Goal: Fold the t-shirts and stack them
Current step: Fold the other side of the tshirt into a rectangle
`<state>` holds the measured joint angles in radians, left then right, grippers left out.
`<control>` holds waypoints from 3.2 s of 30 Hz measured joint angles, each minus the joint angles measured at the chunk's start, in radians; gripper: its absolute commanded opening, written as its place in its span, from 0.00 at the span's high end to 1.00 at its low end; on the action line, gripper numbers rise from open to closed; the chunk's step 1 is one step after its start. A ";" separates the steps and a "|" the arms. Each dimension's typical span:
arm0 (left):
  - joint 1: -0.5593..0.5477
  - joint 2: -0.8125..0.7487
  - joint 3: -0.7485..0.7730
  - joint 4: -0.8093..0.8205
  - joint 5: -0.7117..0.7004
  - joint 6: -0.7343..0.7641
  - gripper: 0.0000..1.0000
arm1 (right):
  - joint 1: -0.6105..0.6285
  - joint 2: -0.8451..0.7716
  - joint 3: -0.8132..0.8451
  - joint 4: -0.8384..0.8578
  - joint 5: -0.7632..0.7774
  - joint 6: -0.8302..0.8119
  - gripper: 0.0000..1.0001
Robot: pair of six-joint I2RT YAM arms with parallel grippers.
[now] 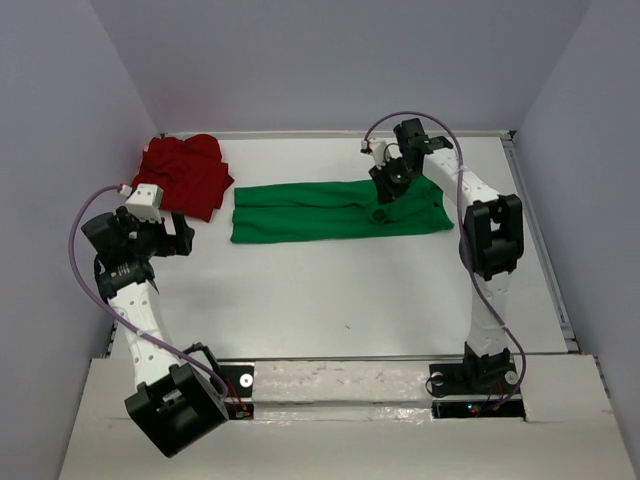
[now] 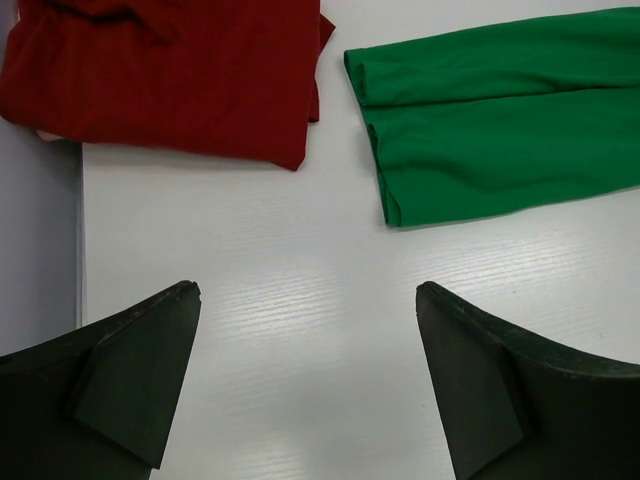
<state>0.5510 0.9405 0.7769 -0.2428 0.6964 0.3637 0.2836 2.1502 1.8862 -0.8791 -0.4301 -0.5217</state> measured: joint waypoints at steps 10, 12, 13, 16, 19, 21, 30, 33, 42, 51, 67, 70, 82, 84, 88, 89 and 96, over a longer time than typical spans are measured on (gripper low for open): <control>0.000 0.010 0.000 0.000 0.003 0.000 0.01 | 0.000 -0.014 0.051 0.089 0.130 0.033 0.82; 0.000 0.012 0.000 0.000 0.004 0.000 0.01 | 0.000 -0.006 0.051 0.095 0.156 0.033 0.82; -0.002 0.014 0.000 0.000 0.005 0.000 0.01 | 0.000 0.005 0.050 0.101 0.171 0.032 0.80; -0.008 0.016 0.000 0.000 0.008 0.000 0.01 | 0.000 0.036 0.050 0.103 0.217 0.032 0.77; -0.015 0.024 0.002 0.000 0.009 0.000 0.01 | -0.002 0.061 0.042 0.105 0.259 0.033 0.77; -0.020 0.034 0.005 0.000 0.010 0.000 0.01 | -0.003 0.072 0.033 0.107 0.290 0.033 0.75; -0.028 0.050 0.010 0.000 0.010 0.001 0.01 | -0.010 0.081 0.011 0.124 0.367 0.043 0.67; -0.029 0.050 0.010 0.000 0.010 0.001 0.01 | -0.014 0.081 0.008 0.129 0.381 0.044 0.67; -0.029 0.050 0.010 0.000 0.010 0.001 0.01 | -0.023 0.081 0.008 0.145 0.418 0.043 0.64; -0.033 0.051 0.010 0.000 0.009 0.001 0.01 | -0.029 0.087 0.008 0.150 0.439 0.043 0.61; -0.034 0.071 0.011 0.000 0.009 0.001 0.01 | -0.041 0.136 0.010 0.155 0.420 0.043 0.84; -0.035 0.074 0.011 -0.001 0.008 0.002 0.01 | -0.041 0.136 0.010 0.154 0.420 0.043 0.86; -0.035 0.074 0.021 0.000 0.009 0.002 0.01 | -0.041 0.133 0.010 0.154 0.420 0.043 1.00; -0.037 0.074 0.021 -0.001 0.009 0.001 0.01 | -0.041 0.126 0.009 0.153 0.420 0.043 1.00; -0.040 0.071 0.022 0.000 0.011 0.002 0.01 | -0.041 0.090 -0.003 0.153 0.420 0.043 1.00; -0.041 0.070 0.022 -0.001 0.011 0.001 0.01 | -0.041 0.083 -0.005 0.150 0.420 0.043 1.00; -0.042 0.070 0.022 -0.001 0.014 0.001 0.01 | -0.041 0.014 -0.006 0.131 0.420 0.043 1.00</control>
<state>0.5095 1.0103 0.7990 -0.2436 0.7105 0.3649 0.2428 2.1639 1.8805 -0.7483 -0.0101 -0.4782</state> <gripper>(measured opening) 0.989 0.010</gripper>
